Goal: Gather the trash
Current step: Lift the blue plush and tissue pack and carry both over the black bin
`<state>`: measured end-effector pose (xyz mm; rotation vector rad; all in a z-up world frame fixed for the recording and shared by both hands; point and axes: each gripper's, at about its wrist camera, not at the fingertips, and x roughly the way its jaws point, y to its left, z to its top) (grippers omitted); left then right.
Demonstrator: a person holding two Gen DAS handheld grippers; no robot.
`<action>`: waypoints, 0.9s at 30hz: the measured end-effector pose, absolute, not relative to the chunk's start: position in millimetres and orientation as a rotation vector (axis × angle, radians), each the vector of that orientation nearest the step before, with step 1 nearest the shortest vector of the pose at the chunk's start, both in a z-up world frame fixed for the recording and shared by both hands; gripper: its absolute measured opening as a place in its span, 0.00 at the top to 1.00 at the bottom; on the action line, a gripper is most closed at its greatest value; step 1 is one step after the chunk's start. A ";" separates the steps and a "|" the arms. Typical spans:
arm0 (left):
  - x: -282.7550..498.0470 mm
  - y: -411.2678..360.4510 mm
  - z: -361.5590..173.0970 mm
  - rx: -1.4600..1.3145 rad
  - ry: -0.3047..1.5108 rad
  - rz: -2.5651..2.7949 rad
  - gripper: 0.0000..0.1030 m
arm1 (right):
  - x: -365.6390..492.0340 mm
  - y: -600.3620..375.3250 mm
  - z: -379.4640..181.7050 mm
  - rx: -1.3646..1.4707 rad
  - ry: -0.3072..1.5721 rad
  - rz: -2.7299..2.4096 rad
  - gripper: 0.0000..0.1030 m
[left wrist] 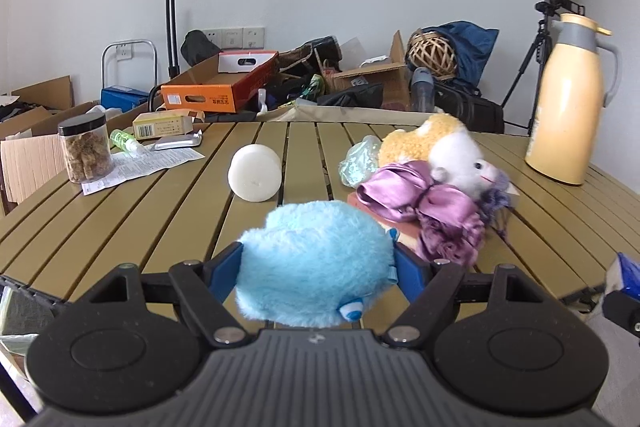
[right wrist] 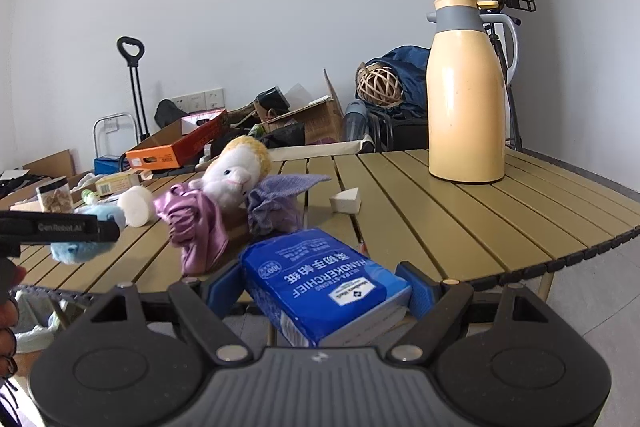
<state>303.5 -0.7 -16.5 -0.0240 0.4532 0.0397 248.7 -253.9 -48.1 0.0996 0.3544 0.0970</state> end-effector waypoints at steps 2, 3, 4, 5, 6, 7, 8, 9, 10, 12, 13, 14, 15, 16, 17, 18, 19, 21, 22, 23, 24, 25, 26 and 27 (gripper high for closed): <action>290.7 -0.4 -14.4 -0.020 0.446 0.027 0.24 | 239.4 -253.0 -47.7 0.092 0.361 0.102 0.21; 284.2 -0.1 -13.8 -0.017 0.441 0.020 0.24 | 235.4 -252.7 -47.4 0.091 0.364 0.105 0.21; 277.6 -0.2 -13.3 -0.011 0.437 0.012 0.24 | 231.1 -252.4 -47.5 0.090 0.368 0.110 0.21; 271.3 -0.1 -13.1 -0.003 0.433 0.006 0.24 | 226.9 -251.9 -47.8 0.087 0.370 0.115 0.21; 264.0 0.2 -13.1 0.003 0.428 0.001 0.24 | 222.9 -251.5 -47.4 0.082 0.369 0.121 0.21; 257.9 0.9 -12.8 0.007 0.426 -0.003 0.24 | 219.3 -251.3 -46.9 0.076 0.366 0.124 0.21; 251.0 1.2 -12.9 0.008 0.426 -0.006 0.24 | 216.5 -251.7 -46.0 0.071 0.364 0.122 0.21; 244.4 1.1 -13.0 0.009 0.430 -0.009 0.24 | 213.8 -251.8 -45.0 0.068 0.364 0.117 0.21; 238.9 0.9 -12.8 0.009 0.432 -0.010 0.24 | 212.0 -251.5 -43.8 0.071 0.367 0.116 0.21; 227.6 -1.3 -11.8 0.017 0.430 -0.017 0.24 | 208.5 -249.3 -40.5 0.079 0.375 0.124 0.21; 221.6 -2.8 -11.4 0.024 0.427 -0.021 0.24 | 205.4 -246.7 -39.4 0.073 0.375 0.130 0.21; 215.8 -4.1 -11.5 0.031 0.427 -0.025 0.24 | 201.2 -243.2 -39.5 0.063 0.379 0.137 0.21; 210.2 -4.7 -12.5 0.035 0.431 -0.029 0.24 | 196.7 -239.4 -40.6 0.053 0.387 0.143 0.21; 205.1 -5.4 -14.1 0.036 0.439 -0.033 0.24 | 191.8 -236.9 -43.2 0.052 0.397 0.150 0.21; 200.1 -5.6 -16.4 0.038 0.450 -0.036 0.24 | 187.3 -234.9 -46.4 0.053 0.412 0.159 0.21; 195.0 -5.7 -19.5 0.040 0.462 -0.038 0.24 | 182.3 -232.5 -50.5 0.053 0.428 0.165 0.21; 190.1 -5.8 -22.9 0.043 0.474 -0.039 0.24 | 177.5 -230.5 -54.8 0.052 0.445 0.171 0.21; 179.8 -5.2 -30.6 0.048 0.499 -0.037 0.24 | 168.4 -226.7 -62.5 0.048 0.476 0.181 0.21; 175.2 -5.0 -34.3 0.049 0.514 -0.038 0.24 | 163.9 -224.9 -65.8 0.045 0.490 0.186 0.21; 170.7 -4.1 -38.0 0.050 0.529 -0.039 0.24 | 160.0 -223.5 -69.2 0.044 0.503 0.191 0.21; 166.4 -3.2 -41.9 0.052 0.543 -0.039 0.24 | 156.4 -221.8 -72.3 0.042 0.518 0.197 0.21; 162.3 -2.9 -45.9 0.056 0.558 -0.040 0.24 | 152.4 -219.8 -75.3 0.039 0.530 0.203 0.21; 158.5 -2.8 -50.1 0.061 0.574 -0.041 0.24 | 148.0 -217.5 -78.2 0.035 0.540 0.209 0.21; 154.9 -3.0 -54.6 0.065 0.589 -0.040 0.24 | 144.3 -215.5 -80.6 0.030 0.551 0.215 0.21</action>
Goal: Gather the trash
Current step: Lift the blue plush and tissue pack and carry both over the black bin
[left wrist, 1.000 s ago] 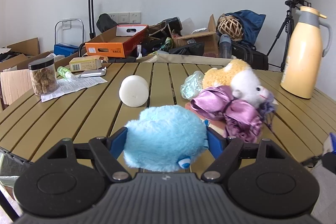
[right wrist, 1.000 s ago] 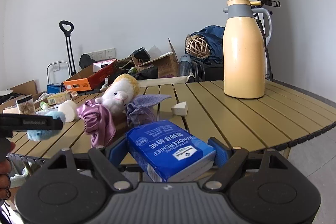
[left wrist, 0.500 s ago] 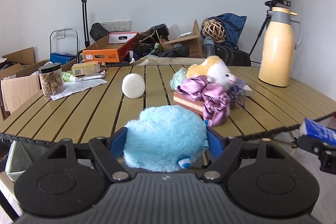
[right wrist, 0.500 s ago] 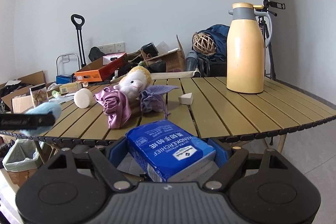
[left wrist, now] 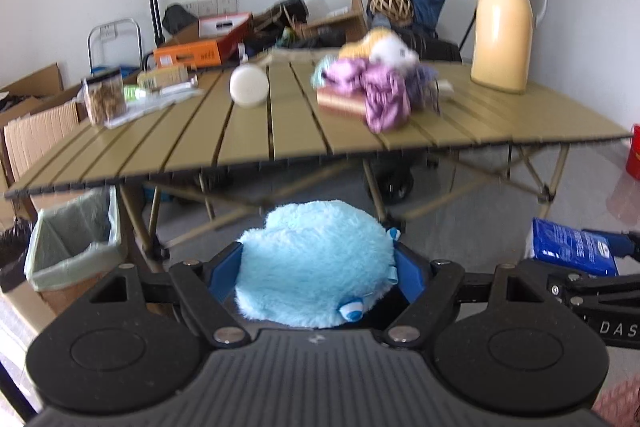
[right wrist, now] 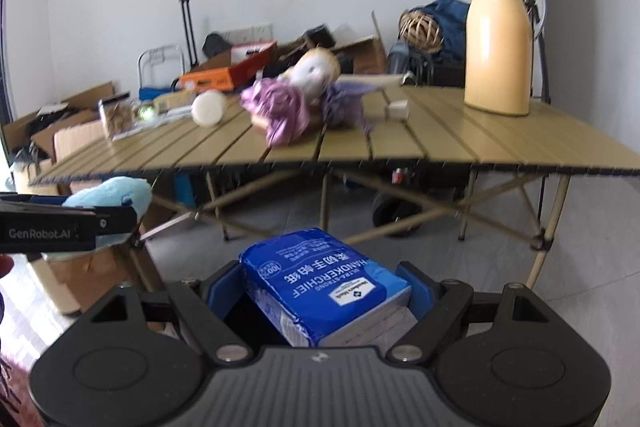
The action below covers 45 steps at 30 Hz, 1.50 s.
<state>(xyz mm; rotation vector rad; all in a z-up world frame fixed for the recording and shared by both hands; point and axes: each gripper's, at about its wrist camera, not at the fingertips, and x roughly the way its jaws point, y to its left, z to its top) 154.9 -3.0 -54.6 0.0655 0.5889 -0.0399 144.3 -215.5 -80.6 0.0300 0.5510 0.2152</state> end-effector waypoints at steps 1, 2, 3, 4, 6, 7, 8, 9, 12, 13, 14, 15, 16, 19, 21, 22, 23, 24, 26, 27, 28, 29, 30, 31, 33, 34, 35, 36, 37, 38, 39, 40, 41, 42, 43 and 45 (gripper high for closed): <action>151.4 -2.3 -59.2 0.069 0.605 -0.039 0.24 | 141.4 -213.9 -82.7 0.026 0.562 0.220 0.21; 148.6 -1.9 -63.6 0.072 0.621 -0.039 0.24 | 138.6 -211.7 -85.5 0.022 0.575 0.226 0.21; 146.1 -1.5 -68.1 0.075 0.637 -0.036 0.24 | 136.0 -209.8 -88.1 0.016 0.589 0.230 0.21; 143.6 -0.8 -72.7 0.078 0.652 -0.034 0.24 | 133.9 -208.0 -91.2 0.012 0.602 0.234 0.21; 139.5 0.8 -82.6 0.083 0.682 -0.029 0.24 | 129.7 -204.5 -98.3 0.002 0.632 0.244 0.21; 137.9 1.4 -87.4 0.089 0.696 -0.026 0.24 | 128.3 -202.4 -101.6 -0.004 0.647 0.248 0.21; 136.6 1.8 -91.5 0.097 0.709 -0.022 0.24 | 126.8 -200.3 -105.2 -0.010 0.661 0.250 0.21; 135.9 2.2 -94.2 0.102 0.721 -0.022 0.24 | 125.2 -198.4 -108.9 -0.016 0.674 0.252 0.21; 130.8 1.4 -101.6 0.119 0.738 -0.017 0.24 | 122.8 -194.8 -119.3 -0.032 0.714 0.252 0.21; 129.4 0.0 -103.5 0.126 0.742 -0.014 0.24 | 122.3 -193.9 -122.7 -0.035 0.731 0.250 0.21; 128.3 -1.0 -105.2 0.130 0.748 -0.014 0.24 | 122.0 -193.3 -126.0 -0.037 0.745 0.248 0.21; 127.7 -1.6 -107.3 0.134 0.755 -0.015 0.24 | 122.6 -192.9 -129.0 -0.037 0.760 0.246 0.21; 127.1 -1.8 -109.9 0.139 0.762 -0.016 0.24 | 122.3 -192.4 -131.9 -0.038 0.773 0.245 0.21; 128.7 -3.1 -119.2 0.146 0.785 -0.018 0.24 | 125.6 -190.3 -141.1 -0.044 0.804 0.238 0.21; 131.5 -3.0 -125.6 0.144 0.804 -0.020 0.24 | 127.6 -191.1 -147.0 -0.039 0.824 0.232 0.21; 133.0 -3.1 -129.1 0.143 0.816 -0.019 0.24 | 129.3 -191.7 -149.8 -0.038 0.834 0.227 0.21; 134.4 -3.1 -132.2 0.144 0.827 -0.020 0.24 | 130.8 -192.1 -153.3 -0.037 0.844 0.222 0.21; 134.7 -4.0 -135.6 0.146 0.835 -0.020 0.24 | 132.4 -192.5 -156.6 -0.035 0.854 0.218 0.21; 136.7 -5.4 -141.6 0.154 0.850 -0.022 0.24 | 134.9 -192.9 -164.1 -0.037 0.872 0.210 0.21; 137.7 -6.5 -144.3 0.158 0.856 -0.023 0.24 | 136.4 -192.7 -167.8 -0.039 0.883 0.205 0.21; 138.5 -7.0 -146.5 0.160 0.862 -0.025 0.24 | 138.3 -193.3 -171.0 -0.036 0.893 0.200 0.21; 139.6 -7.6 -148.1 0.160 0.867 -0.028 0.24 | 139.4 -195.1 -173.3 -0.032 0.902 0.197 0.21; 140.1 -8.2 -148.9 0.162 0.869 -0.030 0.24 | 140.5 -196.7 -175.3 -0.028 0.910 0.192 0.21; 140.9 -8.7 -149.5 0.162 0.871 -0.032 0.24 | 141.2 -197.7 -177.0 -0.027 0.915 0.187 0.21; 142.7 -9.5 -151.1 0.160 0.879 -0.037 0.24 | 143.1 -200.1 -179.9 -0.026 0.921 0.176 0.21; 145.1 -10.4 -152.3 0.161 0.885 -0.038 0.24 | 144.4 -200.4 -181.4 -0.025 0.926 0.172 0.21; 146.8 -11.6 -153.3 0.162 0.892 -0.040 0.24 | 145.3 -201.0 -183.0 -0.025 0.931 0.168 0.21; 149.2 -12.8 -154.3 0.162 0.899 -0.043 0.24 | 146.7 -201.7 -184.1 -0.025 0.937 0.162 0.21; 152.2 -14.4 -154.9 0.162 0.906 -0.047 0.24 | 147.6 -202.9 -185.2 -0.022 0.941 0.156 0.21; 155.3 -15.9 -155.3 0.162 0.912 -0.051 0.24 | 148.4 -204.5 -185.9 -0.020 0.942 0.150 0.21; 158.4 -17.7 -155.5 0.162 0.916 -0.056 0.24 | 150.5 -207.3 -186.5 -0.018 0.942 0.142 0.21; 161.5 -19.8 -155.6 0.162 0.917 -0.061 0.24 | 152.2 -210.0 -186.9 -0.016 0.941 0.133 0.21; 164.9 -22.4 -155.7 0.162 0.918 -0.067 0.24 | 153.8 -212.8 -187.3 -0.013 0.940 0.122 0.21; 167.8 -25.5 -155.4 0.163 0.917 -0.073 0.24 | 155.3 -215.7 -187.3 -0.010 0.940 0.112 0.21; 170.7 -28.7 -155.0 0.166 0.914 -0.080 0.24 | 157.0 -218.4 -187.6 -0.006 0.939 0.103 0.21; 176.1 -35.6 -153.5 0.170 0.907 -0.098 0.24 | 160.6 -224.2 -187.4 -0.004 0.936 0.086 0.21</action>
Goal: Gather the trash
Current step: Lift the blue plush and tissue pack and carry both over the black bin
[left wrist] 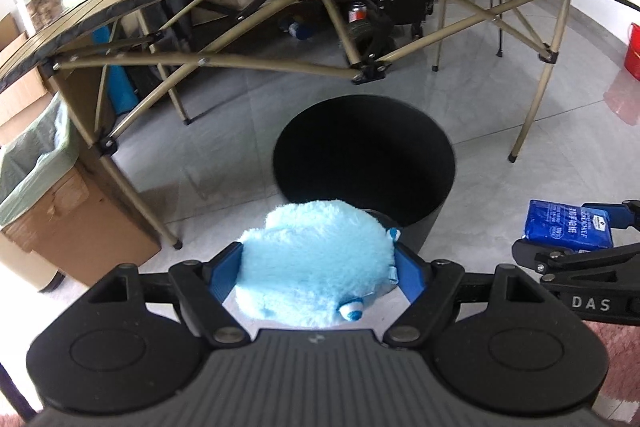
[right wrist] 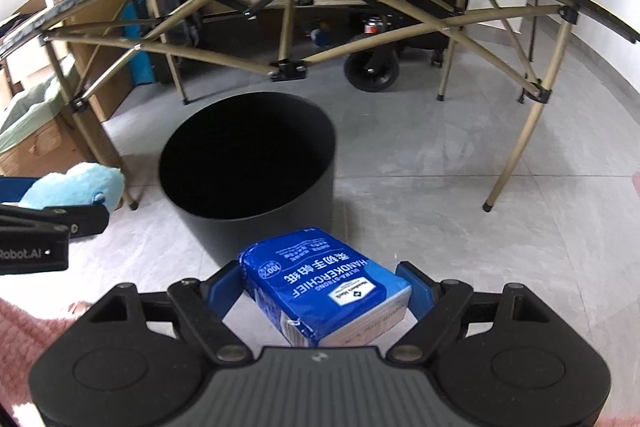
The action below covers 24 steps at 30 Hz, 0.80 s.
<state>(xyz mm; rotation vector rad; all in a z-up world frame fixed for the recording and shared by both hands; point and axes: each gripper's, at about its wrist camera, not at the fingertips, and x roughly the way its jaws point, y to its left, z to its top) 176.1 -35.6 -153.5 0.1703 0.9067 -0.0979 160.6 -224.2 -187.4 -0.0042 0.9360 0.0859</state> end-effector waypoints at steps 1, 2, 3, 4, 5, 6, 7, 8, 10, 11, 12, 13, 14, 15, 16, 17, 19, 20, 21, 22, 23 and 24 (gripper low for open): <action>178.8 -39.0 -152.5 0.172 0.901 -0.106 0.24 | 162.1 -226.7 -186.9 -0.005 0.931 0.077 0.21; 181.2 -42.3 -151.7 0.175 0.896 -0.114 0.24 | 163.6 -228.5 -186.2 -0.007 0.927 0.069 0.21; 184.6 -45.7 -151.2 0.177 0.893 -0.121 0.24 | 165.7 -230.7 -185.7 -0.008 0.922 0.063 0.21; 188.3 -49.1 -151.0 0.179 0.891 -0.128 0.24 | 167.5 -232.6 -185.2 -0.009 0.919 0.057 0.21; 192.3 -53.0 -150.9 0.181 0.889 -0.134 0.24 | 170.2 -234.2 -184.9 -0.010 0.916 0.052 0.21; 196.5 -56.2 -150.8 0.181 0.887 -0.139 0.24 | 172.6 -235.6 -184.4 -0.011 0.913 0.045 0.21; 200.8 -58.9 -150.7 0.180 0.886 -0.144 0.24 | 174.5 -237.5 -184.1 -0.011 0.911 0.040 0.21; 204.8 -61.4 -150.4 0.179 0.886 -0.149 0.24 | 176.6 -239.5 -183.7 -0.009 0.909 0.035 0.21; 212.3 -66.9 -150.1 0.178 0.887 -0.154 0.24 | 180.8 -242.7 -182.9 -0.008 0.905 0.025 0.21; 216.1 -69.6 -150.4 0.178 0.887 -0.156 0.24 | 183.5 -244.5 -182.1 -0.008 0.902 0.022 0.21; 220.2 -72.0 -150.6 0.178 0.888 -0.158 0.24 | 186.2 -246.0 -181.1 -0.009 0.898 0.018 0.21; 224.5 -74.7 -150.5 0.180 0.890 -0.158 0.23 | 189.3 -247.2 -180.0 -0.012 0.891 0.015 0.21; 228.6 -76.9 -150.7 0.183 0.890 -0.156 0.23 | 192.2 -248.6 -178.3 -0.016 0.885 0.012 0.21; 231.9 -78.5 -150.4 0.185 0.889 -0.154 0.23 | 195.1 -250.6 -176.2 -0.019 0.877 0.009 0.21; 236.0 -79.6 -150.3 0.186 0.890 -0.152 0.23 | 198.7 -252.1 -174.6 -0.021 0.870 0.006 0.21; 240.0 -80.8 -150.4 0.185 0.893 -0.150 0.23 | 202.2 -253.9 -173.1 -0.023 0.864 0.004 0.21; 247.2 -81.8 -151.3 0.181 0.901 -0.145 0.23 | 209.9 -257.0 -169.9 -0.028 0.852 -0.002 0.21; 251.1 -82.6 -151.9 0.179 0.906 -0.143 0.23 | 213.5 -258.6 -168.2 -0.028 0.845 -0.006 0.21; 255.5 -83.6 -152.3 0.177 0.911 -0.140 0.23 | 216.5 -260.1 -167.1 -0.029 0.838 -0.010 0.21; 259.3 -83.9 -153.1 0.175 0.916 -0.138 0.23 | 219.6 -262.0 -165.6 -0.030 0.831 -0.015 0.21; 263.2 -84.5 -154.1 0.173 0.919 -0.138 0.23 | 222.5 -263.5 -164.6 -0.032 0.826 -0.018 0.21; 267.2 -84.5 -155.1 0.171 0.923 -0.136 0.23 | 226.7 -265.4 -163.6 -0.033 0.822 -0.020 0.21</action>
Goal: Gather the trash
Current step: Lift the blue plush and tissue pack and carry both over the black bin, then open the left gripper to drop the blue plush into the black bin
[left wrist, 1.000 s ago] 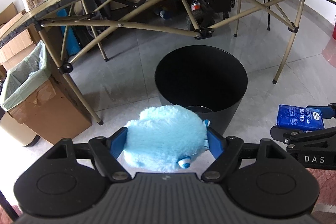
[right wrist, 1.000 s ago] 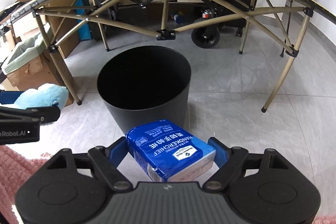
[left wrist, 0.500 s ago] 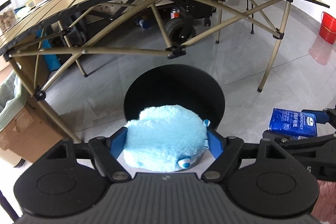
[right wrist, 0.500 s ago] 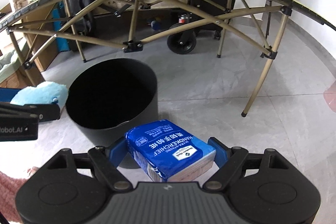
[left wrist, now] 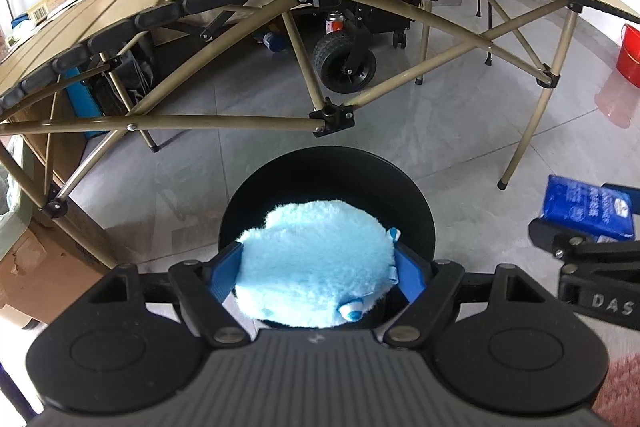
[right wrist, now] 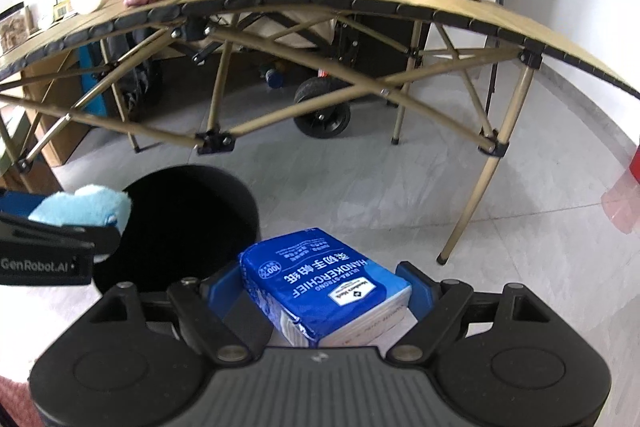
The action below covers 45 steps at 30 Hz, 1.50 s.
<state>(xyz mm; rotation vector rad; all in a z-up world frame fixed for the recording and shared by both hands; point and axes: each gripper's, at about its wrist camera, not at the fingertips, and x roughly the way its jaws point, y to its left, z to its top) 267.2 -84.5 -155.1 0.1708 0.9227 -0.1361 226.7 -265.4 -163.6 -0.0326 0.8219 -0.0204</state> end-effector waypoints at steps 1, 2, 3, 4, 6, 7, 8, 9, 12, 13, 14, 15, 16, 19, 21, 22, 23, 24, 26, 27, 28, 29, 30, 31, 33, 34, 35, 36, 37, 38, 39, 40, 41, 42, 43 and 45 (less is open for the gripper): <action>271.3 -85.1 -156.3 0.169 0.928 -0.132 0.23 | 230.0 -266.7 -162.3 -0.034 0.817 -0.023 0.21; 275.2 -85.5 -157.5 0.166 0.936 -0.127 0.23 | 232.4 -268.2 -161.3 -0.036 0.812 -0.026 0.21; 279.0 -86.5 -158.5 0.163 0.944 -0.122 0.23 | 235.4 -269.4 -160.2 -0.039 0.808 -0.029 0.21; 283.0 -86.8 -159.7 0.159 0.950 -0.116 0.23 | 238.7 -270.7 -159.2 -0.041 0.803 -0.031 0.21; 290.6 -88.1 -161.8 0.151 0.964 -0.102 0.23 | 244.4 -273.2 -157.3 -0.043 0.793 -0.035 0.21; 295.5 -89.3 -163.3 0.148 0.972 -0.094 0.23 | 247.0 -274.3 -156.8 -0.044 0.789 -0.037 0.21; 299.3 -89.6 -164.9 0.143 0.980 -0.087 0.23 | 249.6 -275.4 -156.1 -0.044 0.787 -0.039 0.21; 302.8 -89.8 -166.6 0.137 0.988 -0.081 0.23 | 252.5 -276.8 -155.7 -0.045 0.784 -0.040 0.21; 313.4 -90.0 -172.0 0.113 1.016 -0.059 0.23 | 261.0 -279.4 -154.9 -0.049 0.778 -0.045 0.21; 316.7 -90.6 -173.8 0.107 1.023 -0.051 0.23 | 263.4 -279.9 -154.6 -0.049 0.776 -0.046 0.21; 319.8 -91.3 -175.9 0.105 1.030 -0.043 0.23 | 264.9 -280.1 -154.1 -0.050 0.775 -0.048 0.21; 322.8 -91.9 -178.7 0.104 1.037 -0.033 0.23 | 266.4 -280.3 -153.7 -0.049 0.773 -0.050 0.21; 325.4 -92.9 -181.4 0.103 1.047 -0.025 0.23 | 267.7 -281.0 -153.6 -0.048 0.771 -0.052 0.21; 332.5 -95.8 -190.9 0.095 1.081 -0.001 0.23 | 269.4 -283.0 -155.0 -0.039 0.773 -0.060 0.21; 336.7 -98.1 -195.4 0.085 1.100 0.012 0.23 | 270.6 -283.5 -156.8 -0.037 0.776 -0.064 0.21; 338.2 -99.7 -197.0 0.079 1.106 0.017 0.23 | 271.0 -283.5 -157.6 -0.036 0.778 -0.066 0.21; 339.3 -101.0 -198.5 0.073 1.107 0.023 0.23 | 271.3 -283.8 -158.2 -0.035 0.780 -0.068 0.21; 340.0 -102.3 -200.0 0.068 1.108 0.028 0.23 | 271.5 -284.2 -158.5 -0.031 0.781 -0.074 0.21; 341.6 -106.1 -203.4 0.065 1.116 0.030 0.23 | 272.1 -285.8 -158.6 -0.017 0.785 -0.077 0.21; 342.6 -107.8 -205.4 0.066 1.121 0.031 0.23 | 271.8 -285.8 -158.7 -0.014 0.786 -0.077 0.21; 343.5 -108.8 -207.4 0.066 1.126 0.031 0.23 | 271.4 -286.1 -159.1 -0.013 0.787 -0.080 0.21; 345.2 -109.9 -209.6 0.066 1.132 0.034 0.23 | 271.5 -286.5 -159.5 -0.013 0.788 -0.080 0.21; 346.6 -110.3 -211.6 0.066 1.137 0.038 0.23 | 271.2 -287.0 -160.1 -0.010 0.791 -0.081 0.21; 347.4 -109.8 -213.6 0.061 1.141 0.039 0.23 | 271.2 -287.9 -160.8 -0.007 0.793 -0.082 0.21; 349.8 -107.7 -218.1 0.049 1.146 0.035 0.22 | 271.3 -290.2 -162.2 -0.002 0.798 -0.088 0.21; 350.6 -107.2 -220.1 0.050 1.148 0.037 0.21 | 271.4 -291.1 -162.8 0.001 0.800 -0.091 0.21; 351.1 -107.1 -221.7 0.053 1.151 0.039 0.21 | 271.3 -292.1 -163.2 0.004 0.802 -0.093 0.21; 351.9 -107.0 -222.8 0.055 1.157 0.037 0.20 | 270.8 -292.9 -163.3 0.006 0.802 -0.095 0.21; 352.2 -107.2 -223.3 0.054 1.163 0.029 0.18 | 270.3 -293.7 -163.3 0.007 0.802 -0.097 0.21; 352.1 -107.8 -223.5 0.056 1.167 0.024 0.15 | 270.3 -294.1 -163.4 0.009 0.803 -0.097 0.21; 351.7 -107.7 -223.3 0.060 1.168 0.024 0.07 | 270.0 -294.7 -163.6 0.010 0.803 -0.098 0.21; 351.6 -108.2 -223.1 0.061 1.168 0.022 0.01 | 270.0 -295.0 -163.7 0.011 0.803 -0.098 0.21; 350.8 -107.9 -222.5 0.055 1.166 0.018 0.01 | 270.2 -294.8 -163.7 0.012 0.803 -0.098 0.21; 350.6 -108.2 -222.2 0.054 1.168 0.015 0.01 | 270.1 -294.7 -163.8 0.011 0.803 -0.097 0.21; 350.6 -109.0 -222.3 0.059 1.168 0.017 0.00 | 269.9 -294.4 -163.8 0.011 0.802 -0.096 0.21; 350.5 -109.4 -222.7 0.063 1.170 0.025 0.00 | 270.0 -294.3 -164.0 0.010 0.802 -0.096 0.21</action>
